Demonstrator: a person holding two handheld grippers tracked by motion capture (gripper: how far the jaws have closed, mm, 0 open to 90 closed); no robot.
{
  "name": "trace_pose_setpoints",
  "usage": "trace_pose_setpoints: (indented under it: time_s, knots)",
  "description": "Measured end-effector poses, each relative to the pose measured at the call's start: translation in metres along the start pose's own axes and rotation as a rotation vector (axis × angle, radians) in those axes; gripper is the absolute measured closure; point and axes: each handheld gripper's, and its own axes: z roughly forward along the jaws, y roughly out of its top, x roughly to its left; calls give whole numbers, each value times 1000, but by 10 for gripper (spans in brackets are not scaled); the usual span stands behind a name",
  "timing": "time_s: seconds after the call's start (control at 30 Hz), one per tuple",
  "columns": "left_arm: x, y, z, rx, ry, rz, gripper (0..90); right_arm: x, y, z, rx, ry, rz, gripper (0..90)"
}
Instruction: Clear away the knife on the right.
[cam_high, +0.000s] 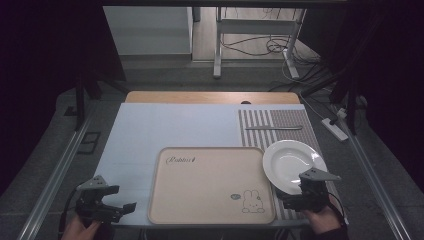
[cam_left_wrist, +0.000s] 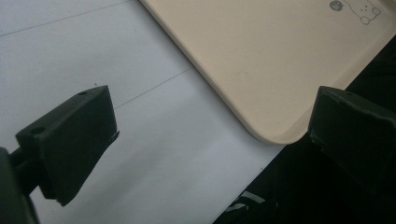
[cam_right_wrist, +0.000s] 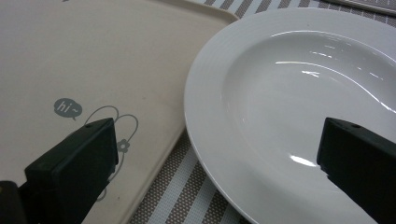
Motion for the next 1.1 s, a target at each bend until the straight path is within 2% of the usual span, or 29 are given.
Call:
trace_pose_setpoints:
  time_s: [0.27, 0.6, 0.8, 0.9, 1.1]
  knots:
    - [0, 0, 1, 4, 2, 2, 12, -2, 8, 12, 3, -11, -36, 0]
    - [0, 1, 1, 8, 3, 5, 13, -9, 18, 25, 8, -4, -44, 0]
    - [0, 1, 2, 10, 2, 7, 13, -13, 23, 33, 10, 0, -42, 0]
    - [0, 1, 2, 10, 1, 7, 12, -16, 27, 38, 5, 16, -6, 0]
    - [0, 1, 2, 11, 2, 7, 13, -19, 33, 45, 22, -1, -1, 0]
